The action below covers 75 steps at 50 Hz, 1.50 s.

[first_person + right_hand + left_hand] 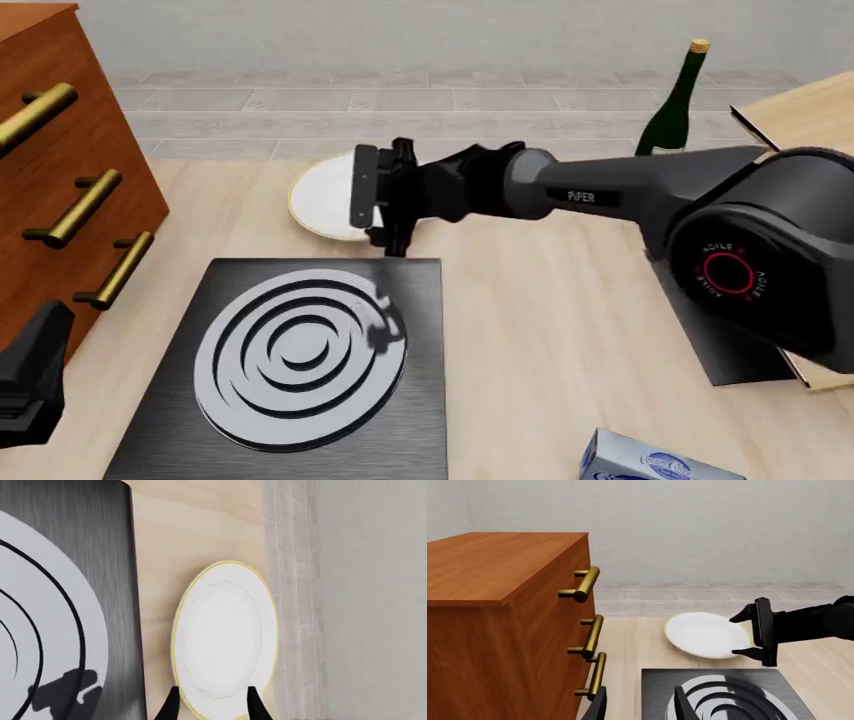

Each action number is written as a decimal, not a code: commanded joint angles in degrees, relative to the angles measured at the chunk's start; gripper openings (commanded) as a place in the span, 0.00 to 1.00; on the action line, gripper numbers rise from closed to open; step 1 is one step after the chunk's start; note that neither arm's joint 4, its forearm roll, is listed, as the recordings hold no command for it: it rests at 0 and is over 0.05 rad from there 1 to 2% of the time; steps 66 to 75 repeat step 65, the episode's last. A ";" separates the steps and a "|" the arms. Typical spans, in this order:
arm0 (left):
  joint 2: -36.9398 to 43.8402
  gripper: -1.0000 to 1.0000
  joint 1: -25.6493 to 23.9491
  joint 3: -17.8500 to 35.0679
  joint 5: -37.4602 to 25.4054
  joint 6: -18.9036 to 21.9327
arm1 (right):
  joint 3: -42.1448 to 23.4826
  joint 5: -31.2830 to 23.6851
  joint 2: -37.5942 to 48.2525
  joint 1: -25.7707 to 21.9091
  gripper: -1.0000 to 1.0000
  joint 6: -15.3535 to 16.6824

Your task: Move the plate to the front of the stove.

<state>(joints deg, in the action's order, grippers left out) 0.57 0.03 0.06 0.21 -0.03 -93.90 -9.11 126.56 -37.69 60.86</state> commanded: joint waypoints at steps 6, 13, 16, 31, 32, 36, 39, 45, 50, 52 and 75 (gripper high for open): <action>0.02 1.00 0.00 0.00 0.01 0.01 | 7.84 4.12 -6.11 0.64 1.00 -0.57; -0.01 1.00 0.01 0.00 0.01 -0.01 | 11.04 5.96 -8.88 0.70 1.00 -1.16; 0.01 1.00 0.01 0.00 0.01 0.01 | 12.52 7.16 -10.36 0.74 1.00 -1.63; 0.02 1.00 0.00 0.00 0.01 0.01 | 17.15 10.57 -16.79 1.14 1.00 -5.41; 0.01 1.00 -0.01 0.00 0.01 0.00 | 17.64 10.94 -17.30 1.10 1.00 -5.67; 0.02 1.00 0.00 0.00 0.01 0.00 | 18.98 11.90 -19.44 0.92 1.00 -7.56; 0.03 1.00 -0.01 0.00 0.01 0.00 | 19.81 12.76 -21.21 0.91 1.00 -9.46; 0.01 1.00 0.00 0.00 0.01 0.00 | 21.55 15.18 -25.17 1.31 1.00 -14.06; 0.02 1.00 -0.01 0.00 0.01 -0.01 | 23.58 17.30 -27.95 1.58 1.00 -17.27; 0.01 1.00 0.00 0.00 0.01 0.01 | 24.15 17.75 -28.48 1.61 1.00 -17.85; 0.00 1.00 0.01 0.00 0.01 -0.01 | 30.25 23.04 -35.69 2.16 1.00 -23.16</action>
